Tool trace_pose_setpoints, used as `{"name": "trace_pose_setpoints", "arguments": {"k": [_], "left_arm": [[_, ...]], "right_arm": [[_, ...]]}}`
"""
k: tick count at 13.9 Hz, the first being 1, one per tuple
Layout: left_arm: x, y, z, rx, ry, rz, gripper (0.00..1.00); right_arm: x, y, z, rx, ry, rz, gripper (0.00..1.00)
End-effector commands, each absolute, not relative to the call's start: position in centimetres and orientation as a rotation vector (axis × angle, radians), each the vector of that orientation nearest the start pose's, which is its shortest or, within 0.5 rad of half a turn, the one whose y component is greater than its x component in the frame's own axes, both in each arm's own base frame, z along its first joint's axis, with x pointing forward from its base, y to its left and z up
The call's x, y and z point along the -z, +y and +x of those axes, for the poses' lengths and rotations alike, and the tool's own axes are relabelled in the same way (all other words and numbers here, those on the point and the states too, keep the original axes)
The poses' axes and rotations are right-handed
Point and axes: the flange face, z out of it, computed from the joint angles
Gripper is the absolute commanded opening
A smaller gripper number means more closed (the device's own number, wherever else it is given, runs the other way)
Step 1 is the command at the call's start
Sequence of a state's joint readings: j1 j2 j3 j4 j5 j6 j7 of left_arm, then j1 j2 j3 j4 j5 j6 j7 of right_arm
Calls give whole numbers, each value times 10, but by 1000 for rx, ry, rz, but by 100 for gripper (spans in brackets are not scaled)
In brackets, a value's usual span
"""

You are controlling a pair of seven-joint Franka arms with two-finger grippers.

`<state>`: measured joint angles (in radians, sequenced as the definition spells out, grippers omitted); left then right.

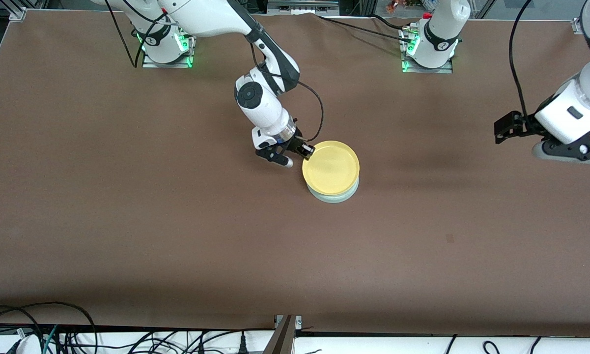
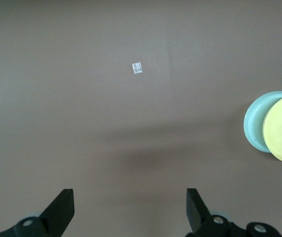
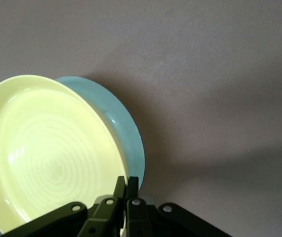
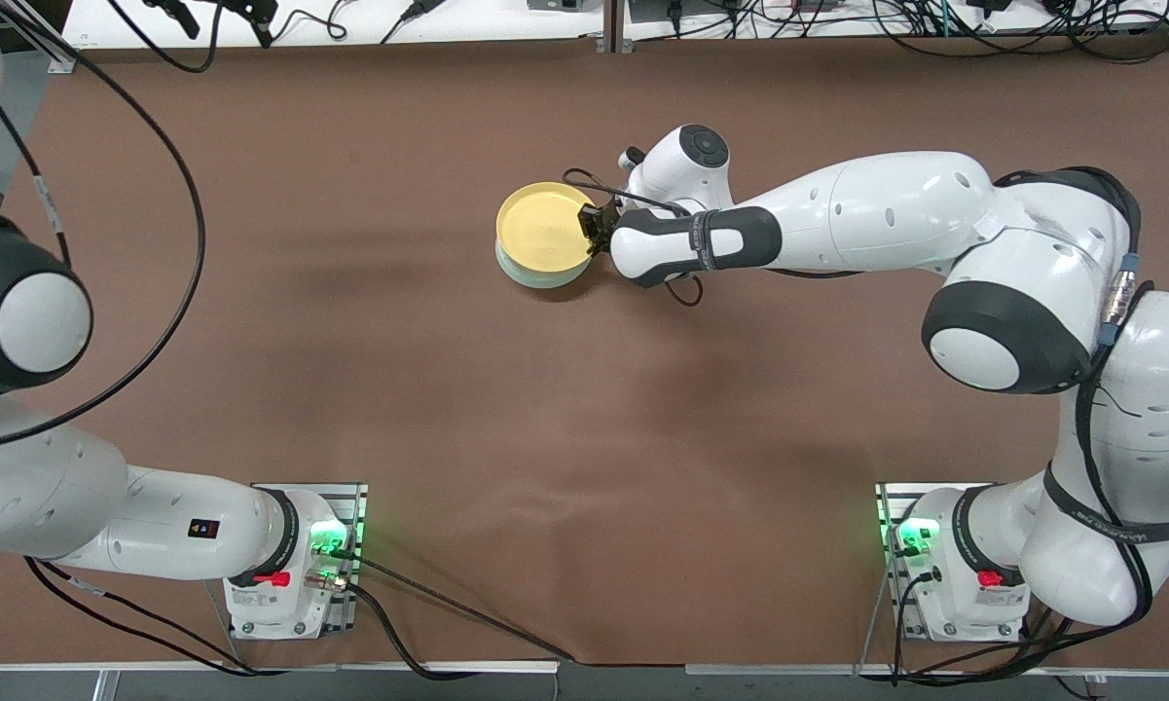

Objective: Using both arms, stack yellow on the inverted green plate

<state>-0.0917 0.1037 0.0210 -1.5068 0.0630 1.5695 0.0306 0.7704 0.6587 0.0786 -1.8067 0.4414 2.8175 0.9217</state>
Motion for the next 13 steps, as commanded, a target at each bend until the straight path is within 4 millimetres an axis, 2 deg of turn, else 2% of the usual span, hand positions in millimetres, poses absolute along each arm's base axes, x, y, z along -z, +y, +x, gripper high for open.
{"name": "trace_pose_setpoints", "arguments": {"k": [1, 3, 5, 7, 8, 9, 10, 13], "left_arm": [[-600, -22, 565, 73, 149, -3091, 100], [-597, -19, 551, 67, 139, -3093, 100], [-595, -8, 553, 47, 99, -3107, 100], [-595, -9, 554, 50, 101, -3107, 100], [-595, -11, 554, 50, 103, -3106, 100], [-596, -11, 554, 52, 106, -3106, 100], [-596, -11, 554, 52, 108, -3103, 100], [-597, -11, 553, 38, 111, -3094, 100]], "right_arm": [[-197, 505, 464, 96, 639, -2629, 0], [-195, 507, 463, 102, 638, -2626, 0], [-195, 507, 463, 101, 642, -2624, 0], [-196, 510, 460, 92, 668, -2616, 3], [-197, 510, 461, 94, 671, -2612, 33], [-195, 510, 461, 92, 674, -2613, 90], [-196, 513, 462, 93, 672, -2608, 100], [-202, 513, 467, 101, 678, -2598, 100]]}}
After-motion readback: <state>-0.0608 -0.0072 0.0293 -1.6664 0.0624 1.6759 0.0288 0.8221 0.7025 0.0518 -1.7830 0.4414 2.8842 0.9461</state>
